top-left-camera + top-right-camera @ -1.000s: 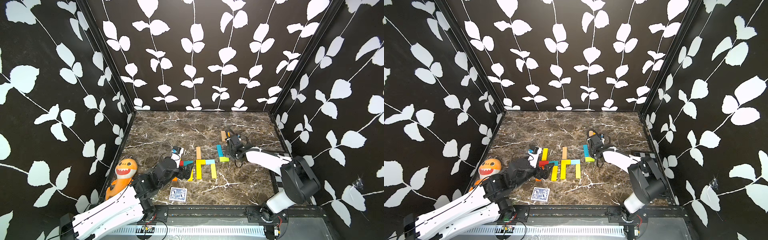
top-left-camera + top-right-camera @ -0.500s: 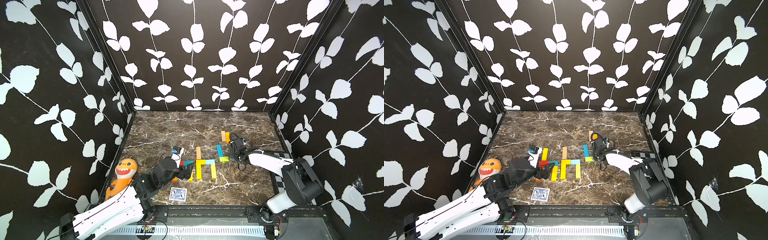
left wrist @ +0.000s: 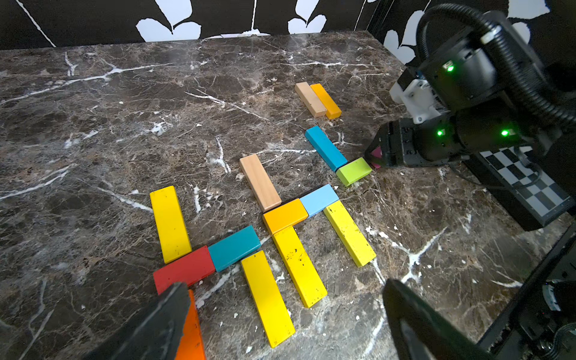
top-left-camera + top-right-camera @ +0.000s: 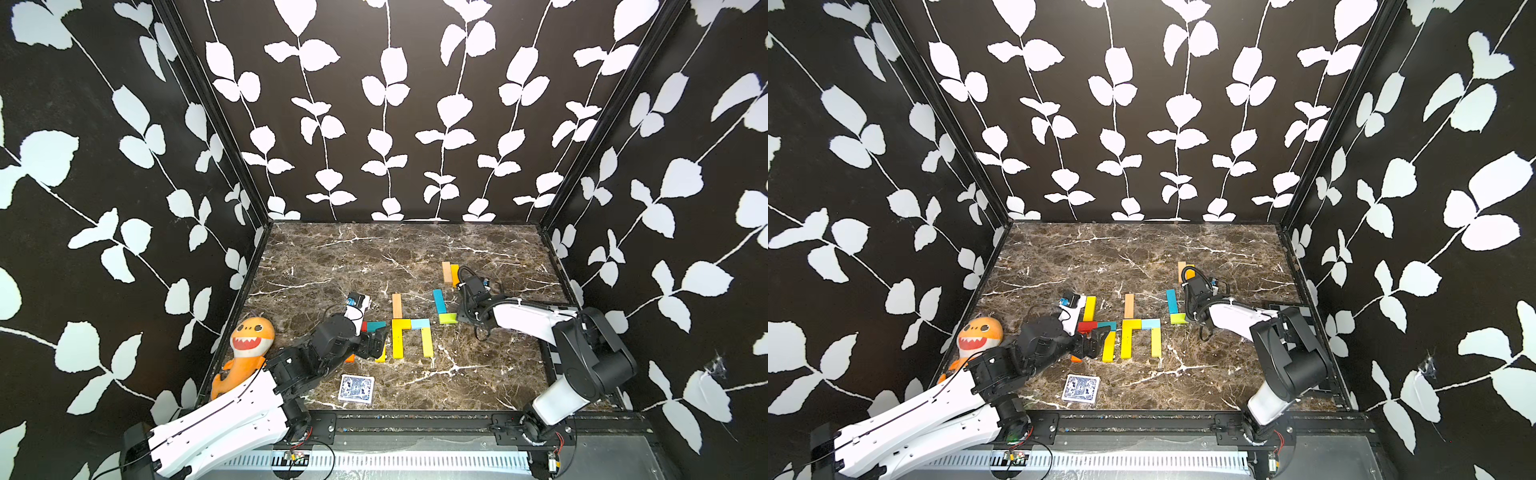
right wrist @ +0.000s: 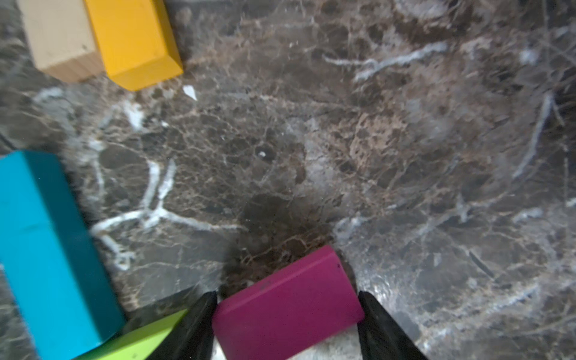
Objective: Assemble the letter h with building blocks
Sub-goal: Assemble the building block at the center of the board.
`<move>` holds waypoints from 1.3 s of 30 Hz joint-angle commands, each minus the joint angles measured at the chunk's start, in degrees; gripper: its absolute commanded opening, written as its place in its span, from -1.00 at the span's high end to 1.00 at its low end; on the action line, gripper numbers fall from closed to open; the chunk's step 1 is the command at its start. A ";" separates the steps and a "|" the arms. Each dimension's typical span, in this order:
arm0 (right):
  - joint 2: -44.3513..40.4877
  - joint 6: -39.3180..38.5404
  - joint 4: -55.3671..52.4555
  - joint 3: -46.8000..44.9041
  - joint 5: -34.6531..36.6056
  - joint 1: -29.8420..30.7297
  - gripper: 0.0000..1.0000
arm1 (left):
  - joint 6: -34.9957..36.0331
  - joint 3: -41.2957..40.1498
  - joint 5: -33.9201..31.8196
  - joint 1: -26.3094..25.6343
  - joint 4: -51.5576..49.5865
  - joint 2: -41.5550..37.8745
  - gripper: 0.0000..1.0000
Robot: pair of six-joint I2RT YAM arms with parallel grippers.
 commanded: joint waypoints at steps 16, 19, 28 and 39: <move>-3.88 0.32 -0.79 1.03 0.45 -1.26 -0.61 | 0.18 0.19 -0.13 0.23 1.92 1.31 -0.98; -6.70 -0.87 -2.75 2.33 0.75 -1.74 -0.63 | 0.31 0.37 -0.24 0.23 1.84 1.27 -0.98; -9.35 -7.23 -1.50 1.61 -19.03 -10.49 -0.64 | 0.63 0.64 -0.40 0.23 1.53 1.17 -0.98; -3.33 -11.03 -1.48 2.10 -24.01 -13.59 -0.62 | 0.52 1.02 0.05 0.23 1.70 1.84 -0.98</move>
